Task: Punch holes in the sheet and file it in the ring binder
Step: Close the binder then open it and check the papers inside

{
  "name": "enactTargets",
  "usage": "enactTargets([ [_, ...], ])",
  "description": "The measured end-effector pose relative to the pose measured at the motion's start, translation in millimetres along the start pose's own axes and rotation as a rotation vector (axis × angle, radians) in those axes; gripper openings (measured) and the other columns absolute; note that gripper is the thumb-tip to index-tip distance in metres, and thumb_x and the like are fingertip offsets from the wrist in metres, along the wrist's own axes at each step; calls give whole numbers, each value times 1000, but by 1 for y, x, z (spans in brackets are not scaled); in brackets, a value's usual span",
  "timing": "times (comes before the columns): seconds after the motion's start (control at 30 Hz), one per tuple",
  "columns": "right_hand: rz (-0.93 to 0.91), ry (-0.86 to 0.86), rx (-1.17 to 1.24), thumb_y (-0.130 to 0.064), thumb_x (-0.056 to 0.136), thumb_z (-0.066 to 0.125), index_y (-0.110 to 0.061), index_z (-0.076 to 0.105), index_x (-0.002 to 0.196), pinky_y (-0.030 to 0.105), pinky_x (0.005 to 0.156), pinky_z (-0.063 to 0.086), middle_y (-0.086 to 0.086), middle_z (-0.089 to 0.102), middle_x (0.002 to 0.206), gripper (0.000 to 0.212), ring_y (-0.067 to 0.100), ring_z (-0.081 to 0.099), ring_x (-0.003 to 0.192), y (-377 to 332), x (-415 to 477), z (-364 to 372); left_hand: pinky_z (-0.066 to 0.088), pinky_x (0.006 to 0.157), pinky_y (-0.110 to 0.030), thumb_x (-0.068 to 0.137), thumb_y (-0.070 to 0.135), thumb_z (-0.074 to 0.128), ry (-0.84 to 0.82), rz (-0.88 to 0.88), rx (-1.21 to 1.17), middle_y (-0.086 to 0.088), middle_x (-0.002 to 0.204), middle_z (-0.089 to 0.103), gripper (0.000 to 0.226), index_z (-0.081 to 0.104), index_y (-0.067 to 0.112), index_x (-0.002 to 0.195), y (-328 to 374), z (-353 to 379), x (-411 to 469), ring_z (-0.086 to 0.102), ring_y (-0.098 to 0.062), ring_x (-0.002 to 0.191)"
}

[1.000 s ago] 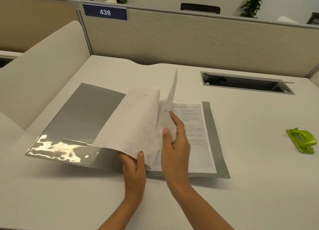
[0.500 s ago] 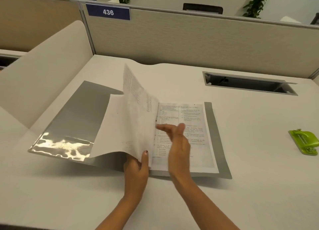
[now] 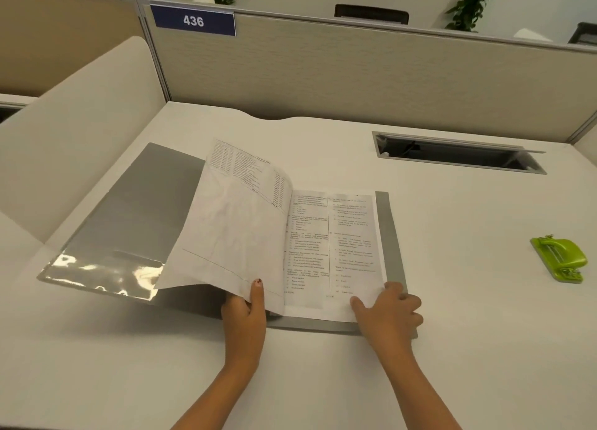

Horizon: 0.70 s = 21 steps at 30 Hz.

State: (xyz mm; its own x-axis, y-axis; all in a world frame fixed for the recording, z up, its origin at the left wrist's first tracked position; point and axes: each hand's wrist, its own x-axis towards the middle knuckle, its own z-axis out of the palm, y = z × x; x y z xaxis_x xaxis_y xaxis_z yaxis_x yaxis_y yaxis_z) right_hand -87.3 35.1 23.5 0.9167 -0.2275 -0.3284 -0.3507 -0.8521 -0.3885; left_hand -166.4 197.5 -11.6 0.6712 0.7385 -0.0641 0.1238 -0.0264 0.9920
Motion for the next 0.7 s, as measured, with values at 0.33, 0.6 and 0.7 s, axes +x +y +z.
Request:
enactTargets([
  [0.33,20,-224,296,-37,80,73,-9,41,123,34,78,55,7,59,119,60,24,58,96,-13,9,-12,48,79,-14,95,14,51,4,40,1,18,103,57,34,50,6,128,-1,-1,3,57,-2,93],
  [0.6,-275,-38,755,-22,81,75,-26,38,116,11,52,41,-4,58,106,51,12,59,86,-44,-31,-22,51,85,-28,95,14,52,18,51,-40,20,105,59,27,49,22,120,2,-5,4,59,-3,96],
  [0.7,-418,-63,804,-22,80,75,-28,36,117,8,47,45,-16,54,96,54,-3,55,81,-67,-50,-30,51,83,-26,95,14,51,7,52,-71,22,108,58,29,47,31,118,4,-6,4,59,-1,98],
])
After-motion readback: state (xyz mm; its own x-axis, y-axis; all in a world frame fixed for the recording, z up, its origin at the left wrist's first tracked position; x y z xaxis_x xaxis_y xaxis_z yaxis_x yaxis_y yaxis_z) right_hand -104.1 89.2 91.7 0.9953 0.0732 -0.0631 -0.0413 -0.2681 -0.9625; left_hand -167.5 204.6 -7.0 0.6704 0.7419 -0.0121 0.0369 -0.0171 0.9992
